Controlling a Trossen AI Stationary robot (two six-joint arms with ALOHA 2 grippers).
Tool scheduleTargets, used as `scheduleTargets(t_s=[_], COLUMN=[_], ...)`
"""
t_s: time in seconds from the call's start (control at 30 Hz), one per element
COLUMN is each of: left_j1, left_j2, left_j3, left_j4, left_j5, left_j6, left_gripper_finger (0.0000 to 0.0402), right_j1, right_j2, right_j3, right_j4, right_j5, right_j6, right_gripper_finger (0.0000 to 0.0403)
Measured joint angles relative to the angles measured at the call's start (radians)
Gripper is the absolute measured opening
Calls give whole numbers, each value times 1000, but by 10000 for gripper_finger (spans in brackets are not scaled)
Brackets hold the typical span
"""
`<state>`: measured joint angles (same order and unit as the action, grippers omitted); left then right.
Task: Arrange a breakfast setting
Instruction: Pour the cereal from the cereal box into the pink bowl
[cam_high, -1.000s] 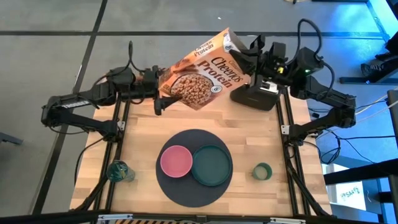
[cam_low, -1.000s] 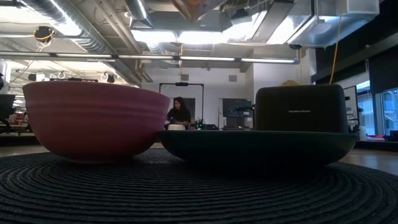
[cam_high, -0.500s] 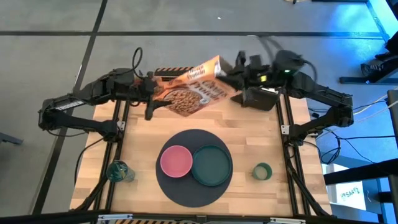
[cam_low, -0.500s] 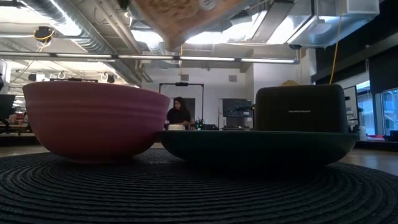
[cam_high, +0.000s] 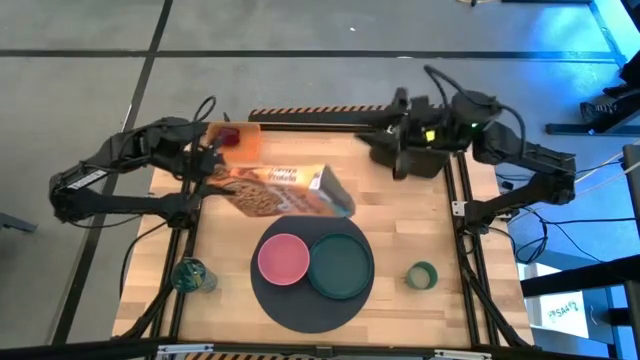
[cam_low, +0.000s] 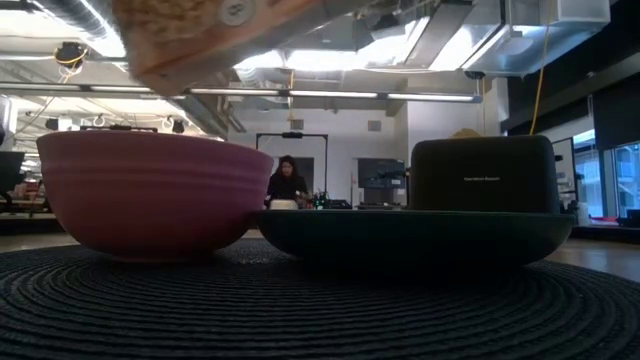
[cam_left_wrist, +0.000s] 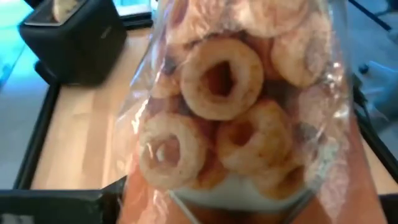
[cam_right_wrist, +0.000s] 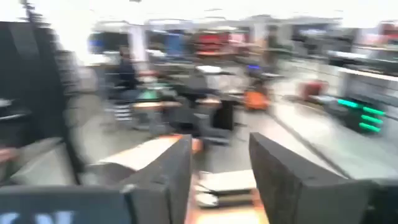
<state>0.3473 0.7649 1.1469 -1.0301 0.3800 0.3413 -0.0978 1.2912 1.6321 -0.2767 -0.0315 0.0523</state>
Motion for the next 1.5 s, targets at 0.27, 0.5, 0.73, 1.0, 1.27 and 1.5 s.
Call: scheduleTargets(t_s=[0.27, 0.5, 0.73, 1.0, 1.27, 1.5], left_j1=[0, 0, 0, -1, -41, -80], left_j2=[-43, -59, -66, -66, -40, 7], left_j3=[0, 0, 0, 0, 58, 177], left_j4=[-286, -401, -490, -503, -505, -508], left_j5=[23, -57, -146, -158, -247, -243], left_j6=[136, 295, 432, 527, 582, 589], left_gripper_finger=[196, 196, 196, 196, 196, 195], right_j1=[0, 1, 92, 145, 143, 143], right_j2=[-49, -18, 17, 33, 33, 33], right_j3=[0, -1, -2, -2, -2, -2], right_j4=[-184, -261, -262, -257, -258, -257], right_j5=[218, 241, 332, 441, 442, 443], right_j6=[105, 247, 266, 297, 328, 343], right_gripper_finger=[176, 173, 173, 172, 172, 172])
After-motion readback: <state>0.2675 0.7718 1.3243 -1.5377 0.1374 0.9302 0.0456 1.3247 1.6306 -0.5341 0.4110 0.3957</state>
